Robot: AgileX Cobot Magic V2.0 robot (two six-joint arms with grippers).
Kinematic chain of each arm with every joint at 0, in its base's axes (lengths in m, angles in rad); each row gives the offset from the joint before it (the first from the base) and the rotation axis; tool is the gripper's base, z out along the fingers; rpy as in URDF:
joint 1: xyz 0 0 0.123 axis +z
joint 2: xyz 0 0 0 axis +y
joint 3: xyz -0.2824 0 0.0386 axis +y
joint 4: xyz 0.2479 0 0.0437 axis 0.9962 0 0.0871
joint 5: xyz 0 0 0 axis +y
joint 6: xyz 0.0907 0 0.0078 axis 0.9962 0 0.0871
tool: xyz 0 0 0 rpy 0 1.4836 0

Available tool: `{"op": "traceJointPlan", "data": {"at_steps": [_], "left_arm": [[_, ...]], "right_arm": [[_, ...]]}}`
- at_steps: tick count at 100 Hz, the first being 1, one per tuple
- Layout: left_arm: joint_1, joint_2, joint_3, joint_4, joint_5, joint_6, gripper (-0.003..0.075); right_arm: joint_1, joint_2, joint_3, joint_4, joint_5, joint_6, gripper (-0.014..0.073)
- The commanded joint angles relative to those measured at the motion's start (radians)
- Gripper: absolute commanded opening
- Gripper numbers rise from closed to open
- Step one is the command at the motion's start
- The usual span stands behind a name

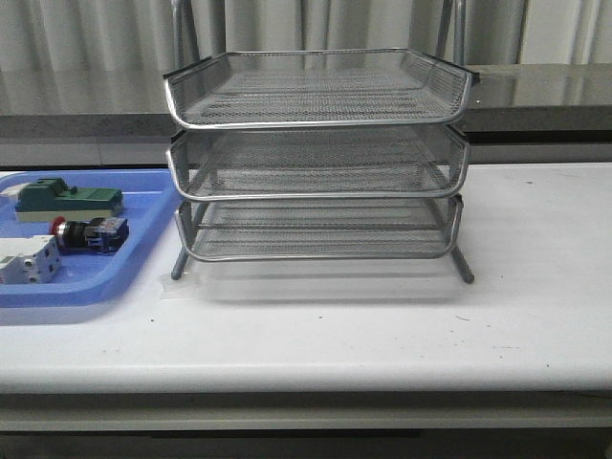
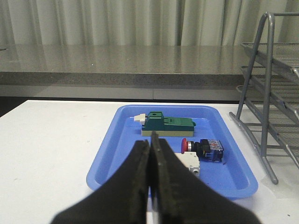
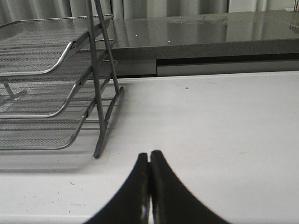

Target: Place button on rack with both arms

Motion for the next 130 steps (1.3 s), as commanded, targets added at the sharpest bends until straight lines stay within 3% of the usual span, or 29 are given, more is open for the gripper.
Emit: {"op": "traceJointPlan", "data": {"at_steps": [1, 47, 77, 118, 130], "left_arm": [[-0.002, -0.034, 0.046, -0.005, -0.077, -0.008, -0.0020], [-0.002, -0.034, 0.046, -0.005, -0.077, -0.008, -0.0020], [-0.002, -0.034, 0.046, -0.005, -0.077, -0.008, -0.0020], [-0.002, -0.034, 0.046, -0.005, -0.077, -0.008, -0.0020], [-0.002, -0.034, 0.046, -0.005, -0.077, -0.008, -0.0020]], "right_arm": [[-0.007, -0.020, -0.015, 0.001, -0.081, -0.006, -0.0060], [-0.007, -0.020, -0.039, 0.007, -0.079, -0.004, -0.0060], [-0.007, 0.058, -0.158, 0.128, -0.042, -0.004, -0.0060], [-0.007, 0.490, -0.579, 0.188, 0.397, -0.004, -0.0060], [-0.007, 0.623, -0.652, 0.250, 0.449, -0.004, -0.0060]]}}
